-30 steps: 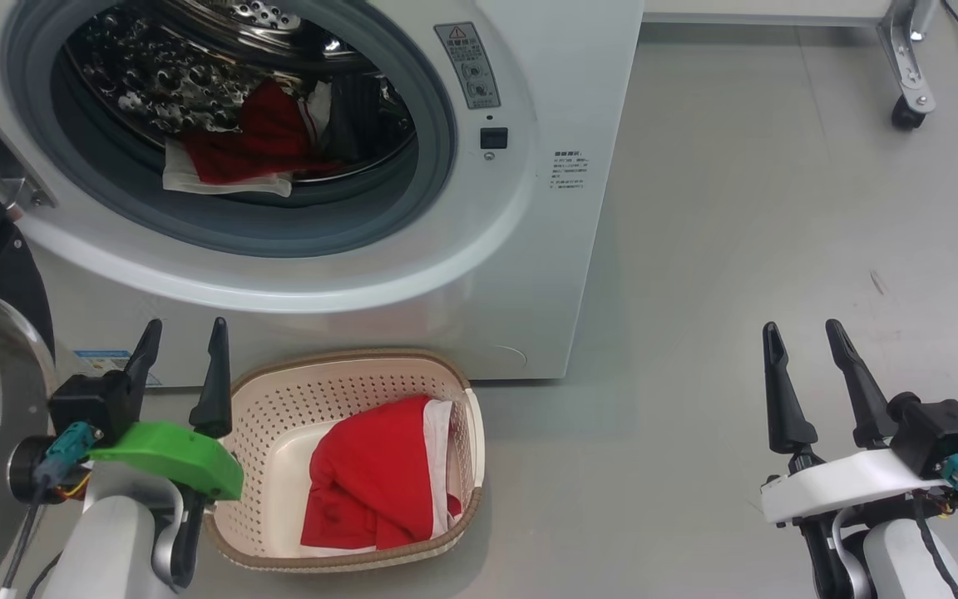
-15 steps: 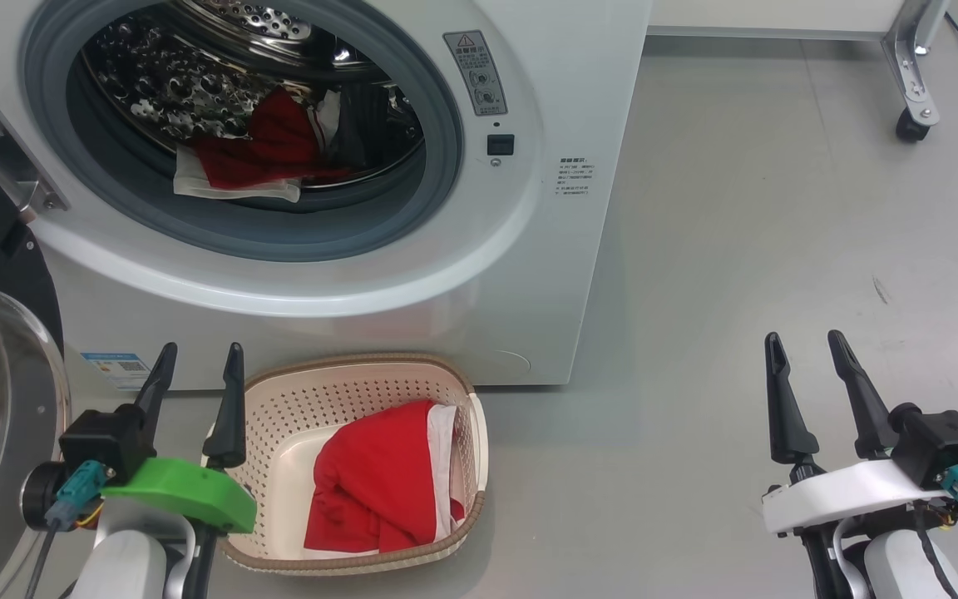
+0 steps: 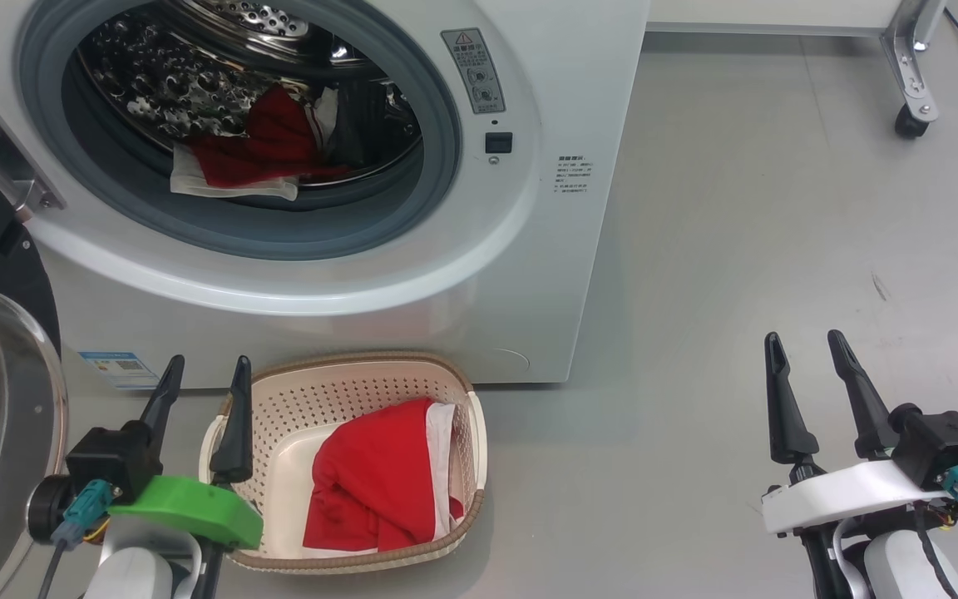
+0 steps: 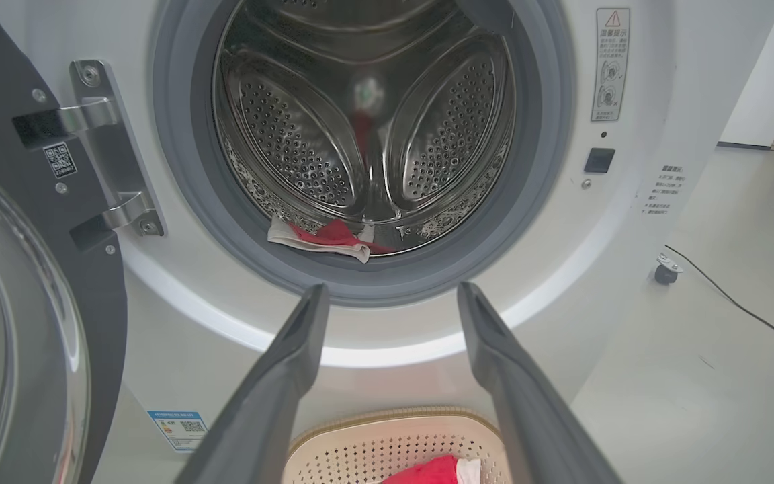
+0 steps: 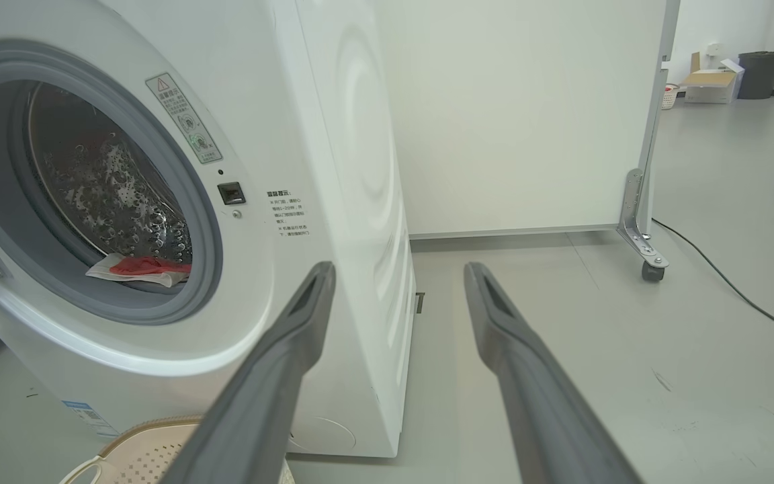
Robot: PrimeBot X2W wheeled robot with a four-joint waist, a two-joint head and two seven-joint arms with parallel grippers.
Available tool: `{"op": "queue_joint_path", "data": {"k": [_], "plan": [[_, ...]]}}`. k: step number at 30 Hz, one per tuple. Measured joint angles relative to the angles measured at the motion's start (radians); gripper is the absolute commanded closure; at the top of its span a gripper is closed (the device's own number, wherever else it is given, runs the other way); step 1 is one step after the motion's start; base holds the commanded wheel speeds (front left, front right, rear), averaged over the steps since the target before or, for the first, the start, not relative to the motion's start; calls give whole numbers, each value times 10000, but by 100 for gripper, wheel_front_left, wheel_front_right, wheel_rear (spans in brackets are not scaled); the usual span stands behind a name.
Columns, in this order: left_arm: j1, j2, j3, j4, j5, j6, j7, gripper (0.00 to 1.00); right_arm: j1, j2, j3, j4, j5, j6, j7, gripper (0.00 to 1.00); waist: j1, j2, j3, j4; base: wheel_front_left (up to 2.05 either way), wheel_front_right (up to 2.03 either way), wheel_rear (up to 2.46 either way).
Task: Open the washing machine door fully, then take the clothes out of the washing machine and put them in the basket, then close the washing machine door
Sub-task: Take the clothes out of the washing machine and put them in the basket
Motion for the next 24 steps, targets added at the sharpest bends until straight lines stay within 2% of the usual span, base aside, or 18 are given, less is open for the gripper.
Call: {"op": "queue_joint_path", "data": {"k": [24], "plan": [[330, -105, 54, -368, 219, 0, 0, 0, 0, 4, 19, -54, 0, 0, 0, 0, 0, 0, 122, -119, 0, 0, 0]]}}
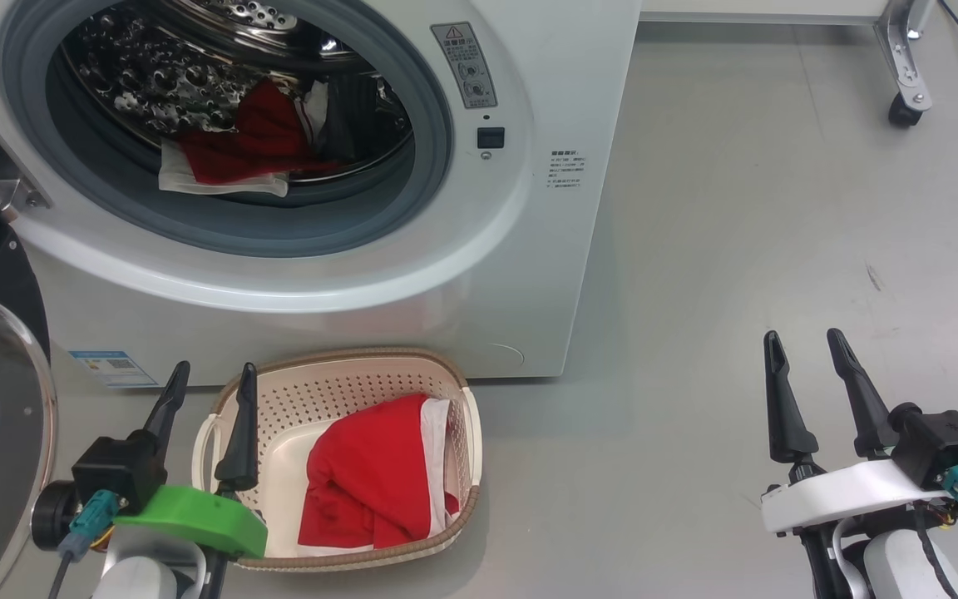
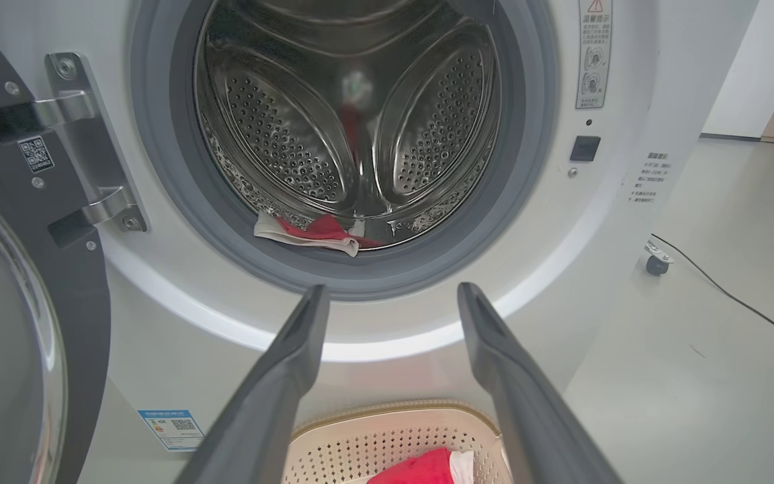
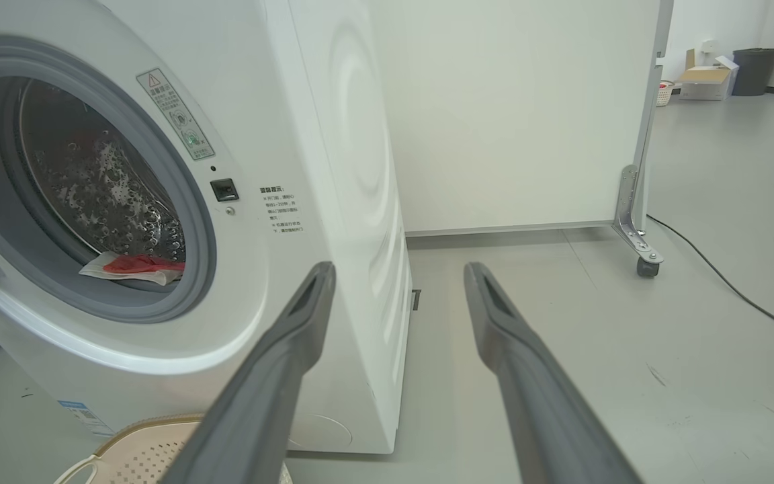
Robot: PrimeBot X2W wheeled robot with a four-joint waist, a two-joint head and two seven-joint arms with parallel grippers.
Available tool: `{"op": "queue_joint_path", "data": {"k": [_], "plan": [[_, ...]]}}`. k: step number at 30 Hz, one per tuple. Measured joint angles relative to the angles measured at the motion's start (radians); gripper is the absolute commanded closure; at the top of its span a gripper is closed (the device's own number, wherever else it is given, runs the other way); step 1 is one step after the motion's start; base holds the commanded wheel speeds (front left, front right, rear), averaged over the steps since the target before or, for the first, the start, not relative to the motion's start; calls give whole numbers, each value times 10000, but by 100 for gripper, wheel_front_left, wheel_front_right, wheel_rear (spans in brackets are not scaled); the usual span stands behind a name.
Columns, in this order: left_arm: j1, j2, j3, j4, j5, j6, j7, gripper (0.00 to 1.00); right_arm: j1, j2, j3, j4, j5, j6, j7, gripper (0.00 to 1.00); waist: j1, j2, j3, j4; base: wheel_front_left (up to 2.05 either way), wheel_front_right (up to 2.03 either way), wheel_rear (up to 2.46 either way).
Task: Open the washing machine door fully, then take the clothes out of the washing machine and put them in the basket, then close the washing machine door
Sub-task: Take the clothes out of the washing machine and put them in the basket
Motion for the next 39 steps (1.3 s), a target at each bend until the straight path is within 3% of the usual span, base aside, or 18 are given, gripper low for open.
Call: {"op": "queue_joint_path", "data": {"k": [18, 39], "plan": [[-53, 267, 42, -132, 439, 100, 107, 0, -22, 8, 219, -251, 0, 0, 0, 0, 0, 0, 845, -335, 0, 0, 0], [-3342, 2368, 424, 660, 1200, 174, 2568, 0, -889, 169, 848, -320, 40, 0, 0, 0, 0, 0, 2572, -1709, 0, 0, 0]]}}
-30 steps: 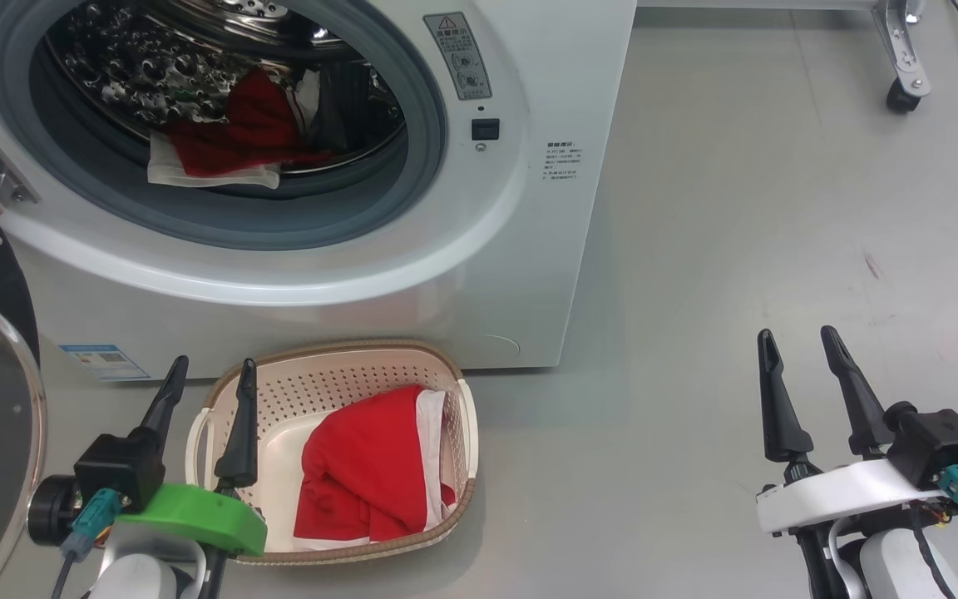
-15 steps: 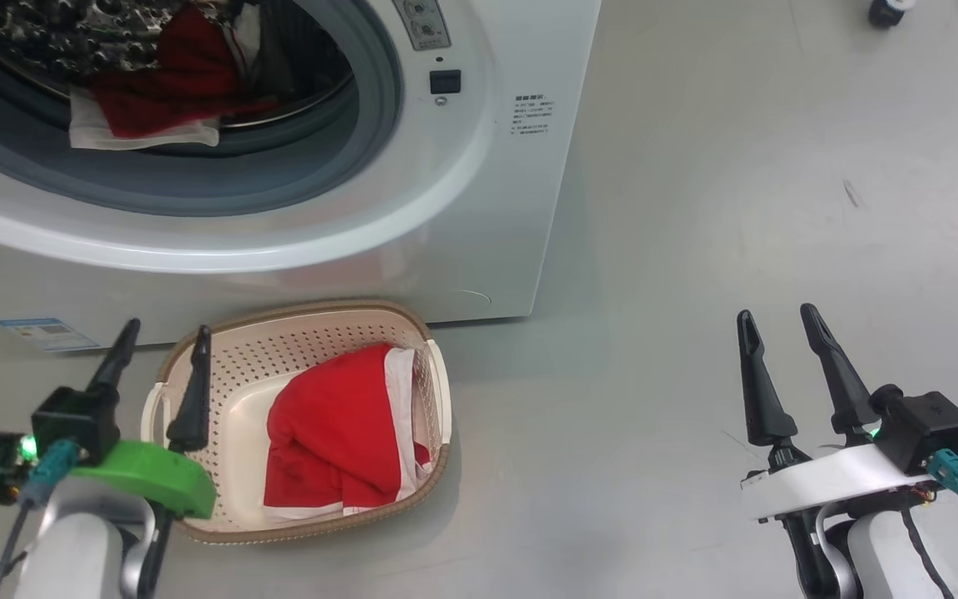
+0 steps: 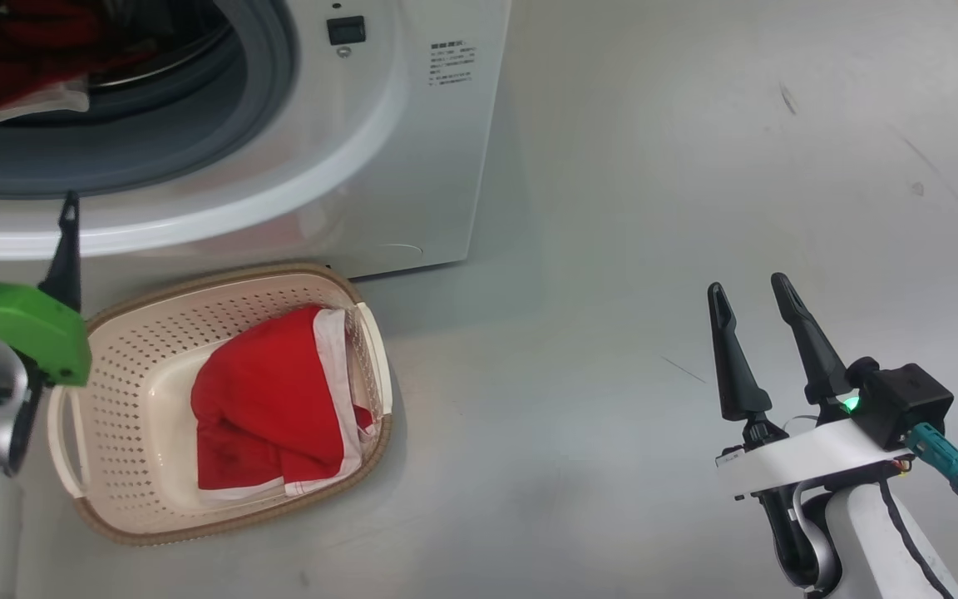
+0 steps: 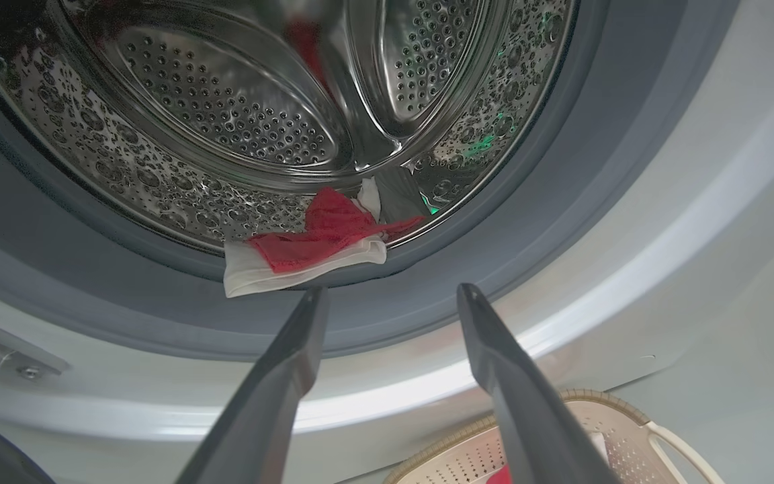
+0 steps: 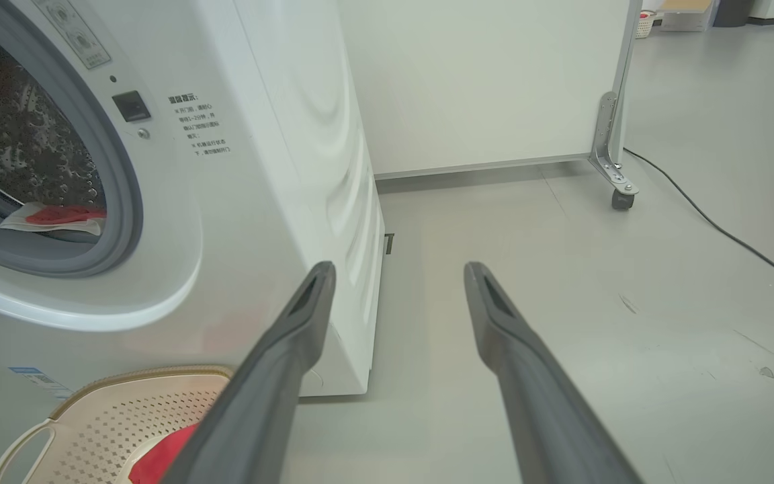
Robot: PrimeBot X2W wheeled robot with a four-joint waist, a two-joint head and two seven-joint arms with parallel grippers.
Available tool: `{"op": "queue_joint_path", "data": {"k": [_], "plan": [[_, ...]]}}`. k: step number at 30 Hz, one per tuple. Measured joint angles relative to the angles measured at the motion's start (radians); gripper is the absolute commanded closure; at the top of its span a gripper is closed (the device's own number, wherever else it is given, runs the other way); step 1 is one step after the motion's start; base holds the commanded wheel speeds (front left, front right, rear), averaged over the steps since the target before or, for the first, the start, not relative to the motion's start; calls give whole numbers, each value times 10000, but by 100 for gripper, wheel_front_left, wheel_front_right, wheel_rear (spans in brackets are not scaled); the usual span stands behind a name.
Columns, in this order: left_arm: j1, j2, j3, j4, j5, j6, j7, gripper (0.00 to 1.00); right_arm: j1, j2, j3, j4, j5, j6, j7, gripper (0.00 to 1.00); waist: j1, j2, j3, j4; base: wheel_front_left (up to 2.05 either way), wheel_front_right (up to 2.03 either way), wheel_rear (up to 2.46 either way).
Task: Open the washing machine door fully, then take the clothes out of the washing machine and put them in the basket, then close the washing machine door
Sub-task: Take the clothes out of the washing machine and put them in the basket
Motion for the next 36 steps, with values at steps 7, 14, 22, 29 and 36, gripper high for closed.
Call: {"op": "queue_joint_path", "data": {"k": [7, 14, 22, 29, 36], "plan": [[-1357, 698, -144, 483, 462, -6, 955, 0, -250, 27, 150, 58, 61, 0, 0, 0, 0, 0, 543, -568, 0, 0, 0], [-2299, 1396, -472, 1139, 1087, -58, 1858, 0, -534, 130, 389, 161, 140, 0, 0, 0, 1, 0, 1006, -1068, 0, 0, 0], [-3179, 1743, -324, 1871, 1120, -90, 2637, 0, -717, 174, 451, 232, 265, 0, 0, 0, 1, 0, 1466, -1543, 0, 0, 0], [-3915, 2063, -272, 2297, 1241, -90, 3152, 0, -849, 211, 351, 217, 359, 0, 0, 0, 1, 0, 1878, -1810, 0, 0, 0], [-4657, 2330, -449, 2502, 1467, -92, 3432, 0, -1002, 236, 318, 159, 368, 2, 0, 0, 1, 0, 2286, -1957, 0, 0, 0]]}}
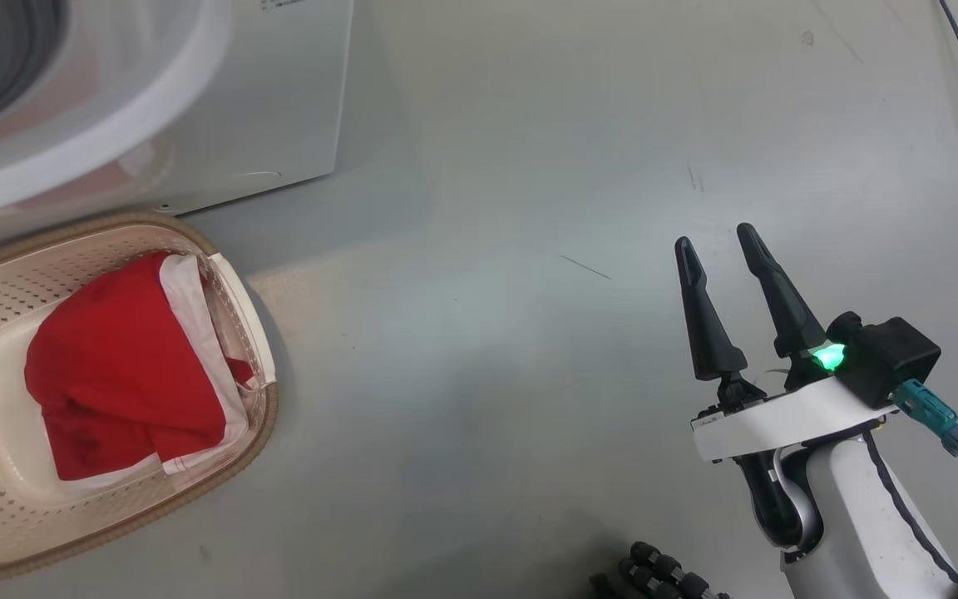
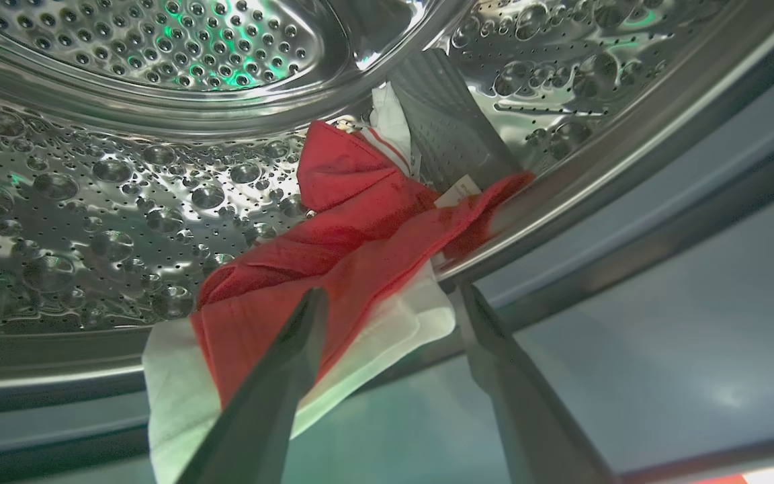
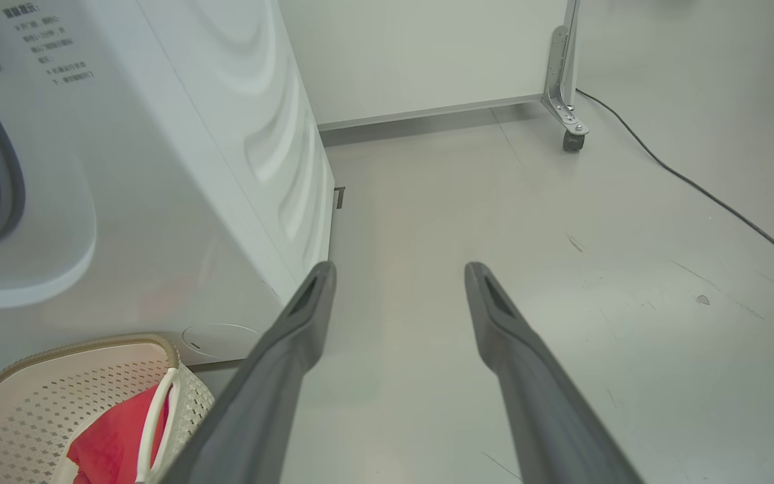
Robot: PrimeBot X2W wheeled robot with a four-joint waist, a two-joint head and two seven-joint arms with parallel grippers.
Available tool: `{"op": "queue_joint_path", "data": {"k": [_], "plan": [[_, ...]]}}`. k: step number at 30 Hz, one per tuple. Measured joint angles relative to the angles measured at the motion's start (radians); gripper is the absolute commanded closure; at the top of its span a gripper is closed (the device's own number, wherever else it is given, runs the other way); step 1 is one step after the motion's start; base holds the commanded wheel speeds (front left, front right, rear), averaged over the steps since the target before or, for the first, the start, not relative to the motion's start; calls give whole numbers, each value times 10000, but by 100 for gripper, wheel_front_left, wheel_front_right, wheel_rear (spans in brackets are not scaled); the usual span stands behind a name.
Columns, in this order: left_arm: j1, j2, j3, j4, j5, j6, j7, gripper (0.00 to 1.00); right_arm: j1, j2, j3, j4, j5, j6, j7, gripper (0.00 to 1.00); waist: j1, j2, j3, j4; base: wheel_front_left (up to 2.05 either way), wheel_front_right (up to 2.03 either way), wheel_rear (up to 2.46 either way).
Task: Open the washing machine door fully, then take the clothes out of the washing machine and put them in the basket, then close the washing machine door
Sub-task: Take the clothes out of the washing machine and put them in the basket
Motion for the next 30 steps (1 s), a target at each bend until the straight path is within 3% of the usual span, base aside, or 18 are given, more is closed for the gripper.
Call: {"op": "queue_joint_path", "data": {"k": [21, 22, 23, 24, 30], "plan": [[-1125, 324, -117, 991, 366, -8, 192, 0, -327, 75, 42, -52, 2, 0, 0, 0, 0, 0, 687, -232, 0, 0, 0], [-1156, 318, -82, 1032, 345, -8, 192, 29, -360, 77, 42, -52, 0, 0, 0, 0, 0, 0, 701, -239, 0, 0, 0], [-1193, 311, -56, 1068, 307, -8, 192, 89, -378, 81, 40, -54, 2, 0, 0, 0, 0, 0, 713, -244, 0, 0, 0], [-1219, 297, -50, 1097, 261, -12, 192, 100, -380, 81, 38, -50, 0, -2, 0, 0, 0, 0, 723, -246, 0, 0, 0], [-1360, 134, -61, 1354, 209, -36, 8, 100, -397, 96, 21, -36, 0, 0, 0, 0, 0, 0, 742, -222, 0, 0, 0]]}}
